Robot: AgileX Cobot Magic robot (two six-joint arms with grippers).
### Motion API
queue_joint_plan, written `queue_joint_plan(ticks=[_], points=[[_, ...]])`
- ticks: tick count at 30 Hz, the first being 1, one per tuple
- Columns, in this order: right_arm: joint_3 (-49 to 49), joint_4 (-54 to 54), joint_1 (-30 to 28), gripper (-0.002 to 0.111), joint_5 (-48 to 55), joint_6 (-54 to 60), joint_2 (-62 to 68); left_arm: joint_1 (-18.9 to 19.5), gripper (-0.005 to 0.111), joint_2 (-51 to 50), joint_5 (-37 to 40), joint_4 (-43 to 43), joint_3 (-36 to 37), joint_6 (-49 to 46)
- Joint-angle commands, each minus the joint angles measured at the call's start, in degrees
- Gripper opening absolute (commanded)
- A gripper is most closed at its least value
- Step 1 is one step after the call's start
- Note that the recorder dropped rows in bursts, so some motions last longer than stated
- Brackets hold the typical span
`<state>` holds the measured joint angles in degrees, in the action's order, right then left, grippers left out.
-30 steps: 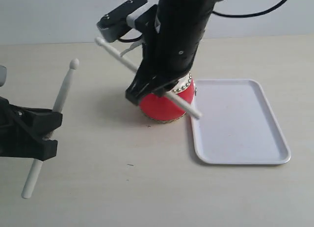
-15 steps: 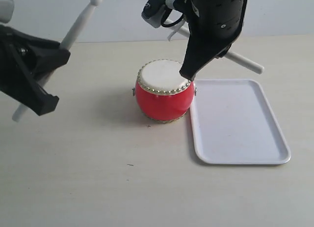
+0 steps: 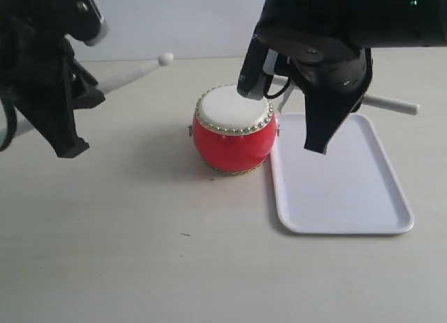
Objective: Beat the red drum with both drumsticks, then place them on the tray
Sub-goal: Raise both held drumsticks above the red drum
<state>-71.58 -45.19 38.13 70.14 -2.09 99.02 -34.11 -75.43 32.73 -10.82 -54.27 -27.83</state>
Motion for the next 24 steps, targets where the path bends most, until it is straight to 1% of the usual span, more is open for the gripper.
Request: queue_joint_plan(ticks=[1,5,7,11,13,15,18,20,24], points=[[1.5,-2.8,-0.1,0.000,-2.4,-1.2,-0.3,-0.3,0.000,-6.7,0.8,-7.5,-1.4,9.1],[1.5,-6.8,-0.5,0.000,-3.1,-3.4,-0.2,-1.9,0.000,-10.6,-2.7,-12.7,-2.4,13.0],[1.5,-7.2,-1.9,0.000,-4.4,-3.6,-0.2,-3.2,0.000,-12.2,-3.1,-15.7,-3.6,14.1],[2.3,-6.0,-4.7,0.000,-6.2,-3.9,-0.2,-5.7,0.000,-15.5,-0.1,-24.8,-7.0,18.9],[3.5,-6.1,-5.0,0.000,-7.5,-3.9,-0.2,-6.8,0.000,-17.3,1.9,-29.5,-8.7,23.4],[4.8,-6.3,-5.0,0.000,-10.0,-3.5,-0.2,-7.7,0.000,-19.3,3.1,-32.5,-10.4,25.7],[6.6,-6.4,-5.0,0.000,-13.1,-1.6,-0.2,-8.7,0.000,-21.5,6.2,-34.6,-12.6,25.8],[7.4,-7.5,-5.0,0.000,-13.9,-0.6,-0.2,-8.7,0.000,-22.5,7.3,-35.1,-13.5,25.8],[7.8,-10.5,-4.9,0.000,-13.8,-0.6,-0.2,-8.7,0.000,-23.0,6.8,-36.2,-13.7,25.8]])
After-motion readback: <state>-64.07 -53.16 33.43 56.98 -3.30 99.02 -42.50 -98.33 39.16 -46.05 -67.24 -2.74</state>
